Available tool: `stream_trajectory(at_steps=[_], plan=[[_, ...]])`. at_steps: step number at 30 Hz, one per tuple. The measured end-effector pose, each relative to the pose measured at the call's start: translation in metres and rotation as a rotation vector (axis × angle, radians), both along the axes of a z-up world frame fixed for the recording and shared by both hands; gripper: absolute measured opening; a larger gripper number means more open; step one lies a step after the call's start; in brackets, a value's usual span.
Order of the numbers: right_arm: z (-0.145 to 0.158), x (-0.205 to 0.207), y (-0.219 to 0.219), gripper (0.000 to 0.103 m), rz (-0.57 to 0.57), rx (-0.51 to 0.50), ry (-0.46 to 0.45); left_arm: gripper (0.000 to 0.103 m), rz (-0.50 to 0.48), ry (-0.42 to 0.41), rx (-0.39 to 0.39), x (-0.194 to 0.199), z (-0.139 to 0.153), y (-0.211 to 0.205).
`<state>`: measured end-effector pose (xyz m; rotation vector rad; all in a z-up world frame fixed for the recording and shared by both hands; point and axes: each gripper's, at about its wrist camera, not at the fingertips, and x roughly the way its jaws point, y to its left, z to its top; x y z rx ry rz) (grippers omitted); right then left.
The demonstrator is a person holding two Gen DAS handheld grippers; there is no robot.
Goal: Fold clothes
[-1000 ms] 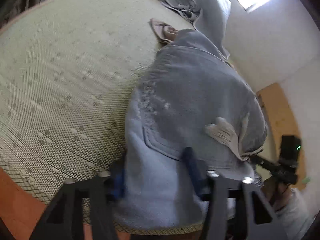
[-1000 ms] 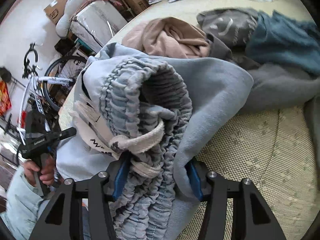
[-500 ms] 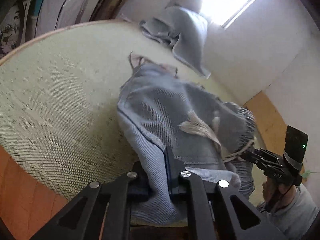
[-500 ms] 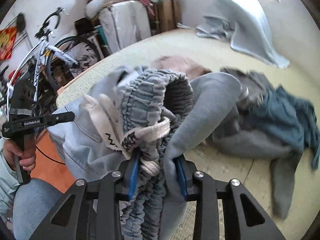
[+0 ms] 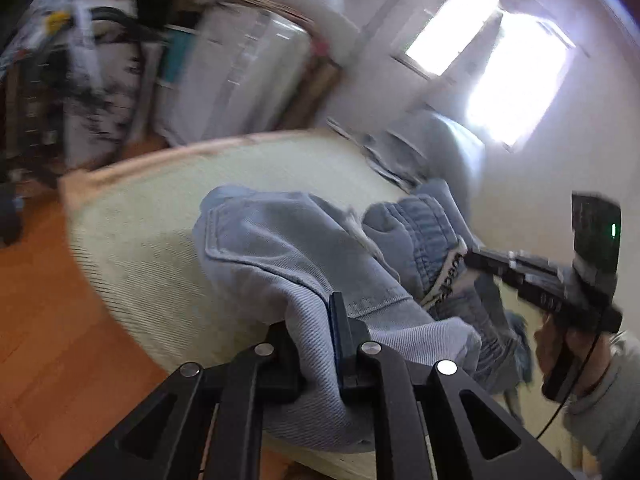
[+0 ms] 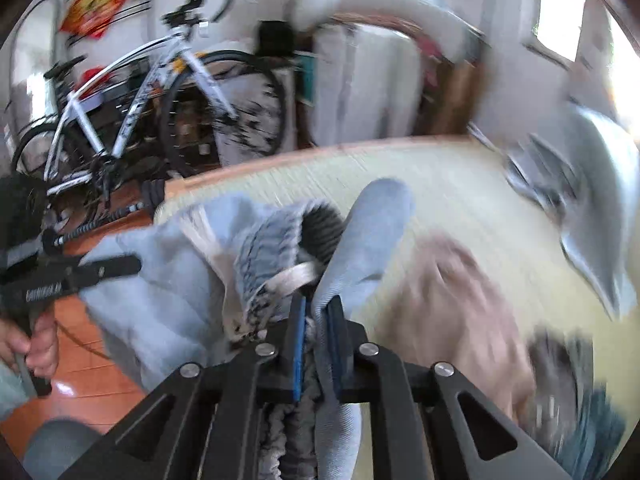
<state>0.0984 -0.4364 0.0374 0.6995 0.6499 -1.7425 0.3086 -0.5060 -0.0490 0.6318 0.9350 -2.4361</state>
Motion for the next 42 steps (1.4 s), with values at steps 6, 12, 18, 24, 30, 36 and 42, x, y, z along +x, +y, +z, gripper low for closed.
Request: stream_trajectory(at_steps=[6,12,18,24,30,36,42], plan=[[-0.001,0.018,-0.160,0.000,0.192,0.014,0.093,0.011,0.184,0.017,0.059,-0.008,-0.038,-0.030],[-0.010,0.005,-0.227,0.000,0.183,0.070,0.027,0.011,0.251,-0.012,0.046,-0.007,-0.039,-0.022],[-0.040,-0.048,-0.159,0.059,0.103,0.054,-0.223,0.022,0.173,0.040,0.174,0.038,-0.053,-0.033],[-0.098,-0.097,-0.115,0.071,0.004,0.124,-0.473,0.033,0.091,0.091,0.312,0.062,-0.054,-0.062],[-0.141,-0.114,-0.118,0.082,0.001,0.225,-0.568,0.052,0.003,0.044,0.310,0.047,-0.040,-0.078],[-0.153,-0.125,-0.125,0.091,0.014,0.270,-0.539,0.060,0.026,0.038,0.321,0.068,-0.033,-0.079],[-0.176,-0.133,-0.128,0.099,0.011,0.309,-0.601,0.076,0.052,0.026,0.261,0.061,-0.030,-0.104]])
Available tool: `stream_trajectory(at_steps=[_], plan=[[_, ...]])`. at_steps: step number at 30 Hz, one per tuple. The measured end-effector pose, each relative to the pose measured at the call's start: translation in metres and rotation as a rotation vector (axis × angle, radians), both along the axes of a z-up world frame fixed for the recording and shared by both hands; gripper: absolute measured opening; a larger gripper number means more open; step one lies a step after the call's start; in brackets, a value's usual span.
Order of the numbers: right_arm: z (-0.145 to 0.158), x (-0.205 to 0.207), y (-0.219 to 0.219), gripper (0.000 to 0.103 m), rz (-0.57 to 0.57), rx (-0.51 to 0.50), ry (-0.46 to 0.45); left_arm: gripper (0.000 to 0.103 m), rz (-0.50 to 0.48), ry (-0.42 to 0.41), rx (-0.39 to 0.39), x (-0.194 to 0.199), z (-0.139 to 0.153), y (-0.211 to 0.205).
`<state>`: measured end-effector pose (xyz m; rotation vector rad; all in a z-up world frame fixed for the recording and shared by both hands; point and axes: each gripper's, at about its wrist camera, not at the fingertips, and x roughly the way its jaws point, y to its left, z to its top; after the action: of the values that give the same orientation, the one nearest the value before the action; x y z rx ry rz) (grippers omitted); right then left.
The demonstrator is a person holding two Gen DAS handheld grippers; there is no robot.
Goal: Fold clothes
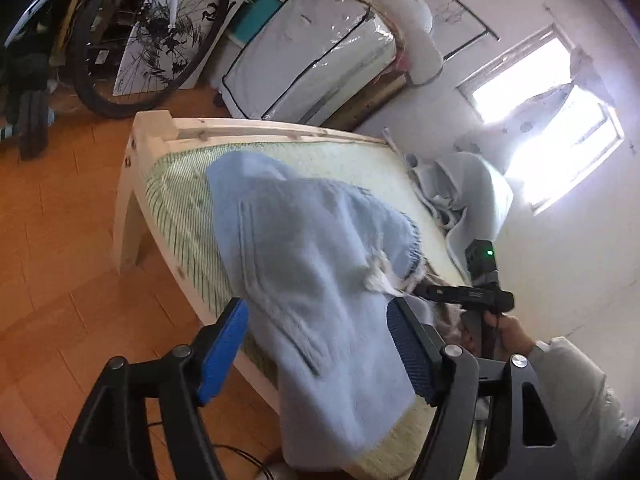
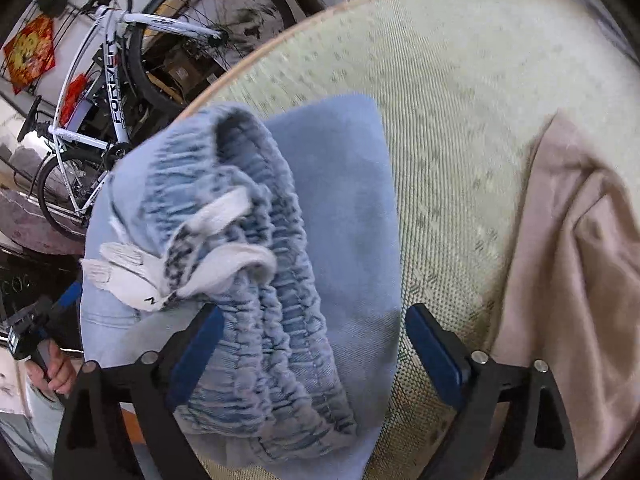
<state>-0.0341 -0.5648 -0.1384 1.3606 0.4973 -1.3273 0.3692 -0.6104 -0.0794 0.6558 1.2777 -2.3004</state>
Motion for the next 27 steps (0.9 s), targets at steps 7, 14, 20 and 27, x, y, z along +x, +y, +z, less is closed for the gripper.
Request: stream_trajectory(at_steps=[7,14,20,27], plan=[[-0.010,-0.003,0.000,0.101,0.014,-0.007,0.000,0.076,-0.037,-0.162,-0.034,-0.032,-0.017,-0.018],[-0.002,0.016,-0.008,0.075,0.085,-0.033,0.082,0.075,-0.069,-0.165,0.065,-0.049,-0.041,-0.033],[0.021,0.038,-0.013,0.006,0.157,-0.031,0.262,0.037,-0.003,-0.152,0.027,-0.053,-0.030,-0.025],[0.053,0.058,-0.069,0.007,0.216,-0.058,0.507,0.031,0.157,-0.093,0.004,-0.049,-0.026,-0.004]])
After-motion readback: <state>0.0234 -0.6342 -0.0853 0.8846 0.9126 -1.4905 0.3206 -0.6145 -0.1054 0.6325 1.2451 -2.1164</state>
